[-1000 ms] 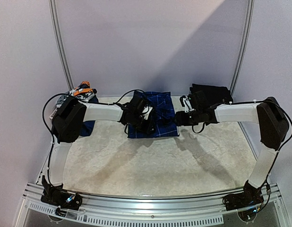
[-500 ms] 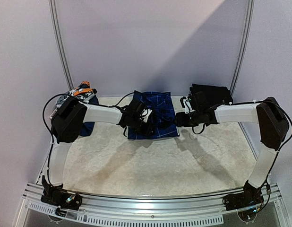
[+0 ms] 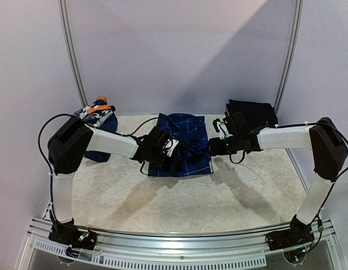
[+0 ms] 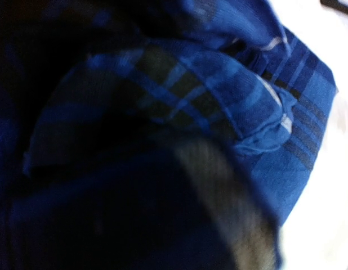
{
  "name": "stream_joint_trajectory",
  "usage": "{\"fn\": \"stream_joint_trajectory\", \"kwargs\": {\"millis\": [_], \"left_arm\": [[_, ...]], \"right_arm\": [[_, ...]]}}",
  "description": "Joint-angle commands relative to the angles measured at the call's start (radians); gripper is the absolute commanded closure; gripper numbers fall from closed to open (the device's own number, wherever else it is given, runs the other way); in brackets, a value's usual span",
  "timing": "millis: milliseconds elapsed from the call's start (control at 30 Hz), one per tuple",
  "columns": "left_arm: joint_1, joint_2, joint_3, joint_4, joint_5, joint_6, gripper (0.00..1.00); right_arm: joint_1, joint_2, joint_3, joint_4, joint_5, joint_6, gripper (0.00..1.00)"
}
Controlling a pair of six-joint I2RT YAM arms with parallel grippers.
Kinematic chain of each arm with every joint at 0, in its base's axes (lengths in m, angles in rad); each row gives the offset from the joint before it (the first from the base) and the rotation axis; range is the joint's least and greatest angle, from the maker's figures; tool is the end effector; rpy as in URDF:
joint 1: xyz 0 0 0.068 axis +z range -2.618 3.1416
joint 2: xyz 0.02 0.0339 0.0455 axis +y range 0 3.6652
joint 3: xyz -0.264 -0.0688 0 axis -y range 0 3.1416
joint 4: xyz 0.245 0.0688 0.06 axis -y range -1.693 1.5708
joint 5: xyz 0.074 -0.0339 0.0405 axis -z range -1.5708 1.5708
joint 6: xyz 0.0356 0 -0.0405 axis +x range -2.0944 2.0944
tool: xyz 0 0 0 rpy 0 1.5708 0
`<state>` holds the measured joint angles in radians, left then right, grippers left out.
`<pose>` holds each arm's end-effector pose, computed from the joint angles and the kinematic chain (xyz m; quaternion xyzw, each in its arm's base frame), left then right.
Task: Fold and stack the mixed laundry pile
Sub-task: Move the 2/3-rectangle-folded shirt to the center of the board.
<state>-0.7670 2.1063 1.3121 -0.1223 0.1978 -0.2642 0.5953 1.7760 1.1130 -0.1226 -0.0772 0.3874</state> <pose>0.3087 -0.3073 0.1214 0.2651 0.9048 -0.2390 0.2321 0.3141 0.2160 0.1910 -0.1105 0.9167 0.2118 0.3203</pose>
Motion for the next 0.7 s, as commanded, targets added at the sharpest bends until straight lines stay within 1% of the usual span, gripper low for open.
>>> {"fn": "stream_joint_trajectory", "kwargs": {"millis": [0, 200, 367, 500, 667], "left_arm": [[-0.056, -0.039, -0.127, -0.123, -0.002, -0.033, 0.71], [-0.087, -0.129, -0.205, -0.075, -0.022, -0.066, 0.69], [-0.086, -0.155, -0.188, -0.092, -0.063, -0.063, 0.65], [-0.084, -0.147, -0.162, -0.088, -0.058, -0.067, 0.65], [-0.084, -0.137, -0.161, -0.071, -0.050, -0.078, 0.65]], "right_arm": [[0.068, -0.042, 0.004, -0.039, -0.013, -0.044, 0.42], [0.173, -0.028, 0.025, -0.051, -0.110, -0.083, 0.42], [0.232, -0.015, 0.012, 0.000, -0.188, -0.054, 0.42], [0.264, 0.016, 0.013, 0.011, -0.196, -0.036, 0.43], [0.267, 0.070, -0.005, 0.088, -0.171, 0.020, 0.45]]}}
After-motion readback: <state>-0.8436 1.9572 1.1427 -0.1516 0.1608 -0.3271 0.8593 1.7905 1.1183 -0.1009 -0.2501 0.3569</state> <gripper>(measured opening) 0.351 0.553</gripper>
